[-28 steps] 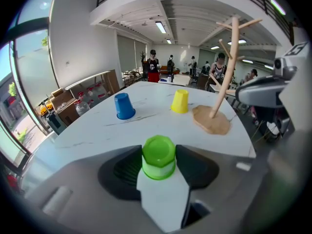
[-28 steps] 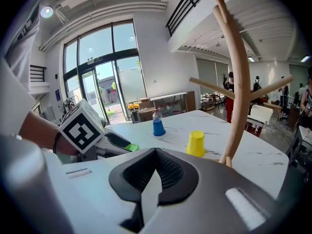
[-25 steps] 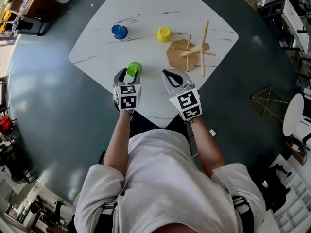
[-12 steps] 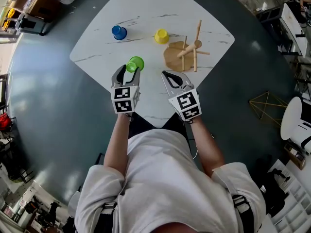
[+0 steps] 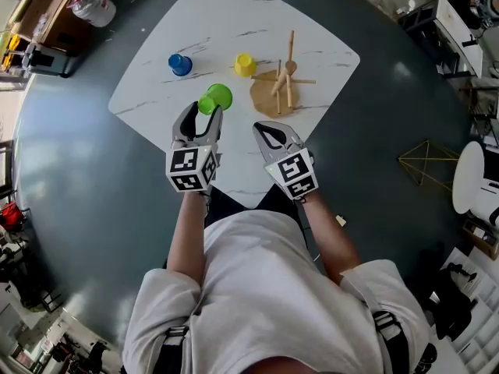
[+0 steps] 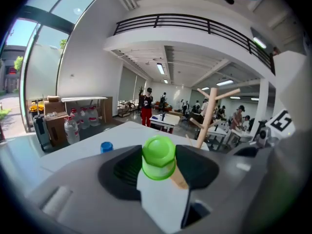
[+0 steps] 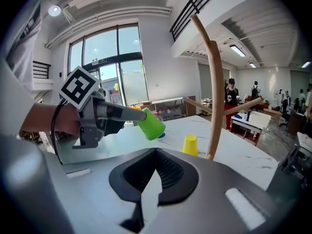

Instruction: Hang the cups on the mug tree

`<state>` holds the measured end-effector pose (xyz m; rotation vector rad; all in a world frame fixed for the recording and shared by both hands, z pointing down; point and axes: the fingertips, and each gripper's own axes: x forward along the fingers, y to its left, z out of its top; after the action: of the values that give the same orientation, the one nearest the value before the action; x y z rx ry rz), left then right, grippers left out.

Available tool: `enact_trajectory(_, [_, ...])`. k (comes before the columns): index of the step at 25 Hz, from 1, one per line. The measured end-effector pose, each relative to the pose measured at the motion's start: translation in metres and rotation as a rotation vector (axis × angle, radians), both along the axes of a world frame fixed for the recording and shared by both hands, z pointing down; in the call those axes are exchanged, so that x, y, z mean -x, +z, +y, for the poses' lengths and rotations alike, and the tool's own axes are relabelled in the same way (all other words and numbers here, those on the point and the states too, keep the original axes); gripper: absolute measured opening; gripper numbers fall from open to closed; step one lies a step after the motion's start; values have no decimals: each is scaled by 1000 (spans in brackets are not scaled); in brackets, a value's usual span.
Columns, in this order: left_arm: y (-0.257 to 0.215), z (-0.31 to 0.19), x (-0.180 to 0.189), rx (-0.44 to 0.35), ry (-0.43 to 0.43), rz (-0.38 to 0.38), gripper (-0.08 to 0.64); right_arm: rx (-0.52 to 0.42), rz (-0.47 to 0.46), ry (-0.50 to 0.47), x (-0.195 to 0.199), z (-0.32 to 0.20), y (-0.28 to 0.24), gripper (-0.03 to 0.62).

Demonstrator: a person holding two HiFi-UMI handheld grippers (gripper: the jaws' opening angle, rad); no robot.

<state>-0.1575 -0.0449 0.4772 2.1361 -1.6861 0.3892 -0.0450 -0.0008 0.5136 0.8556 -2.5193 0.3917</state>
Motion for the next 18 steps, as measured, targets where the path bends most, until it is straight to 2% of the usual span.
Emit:
enact_trajectory(4, [-30,-6,-12,-76,44,-11,215,-1,1,16,-10,4,-2,-1])
enact_trajectory(10, [-72,-10,-29,-176,92,74,215,-6,6,26,-20,7,-5,0])
enact_trajectory(18, [-90,-13,-41,-179,115,235,215,-13,12,42,-26,10,-10,-2])
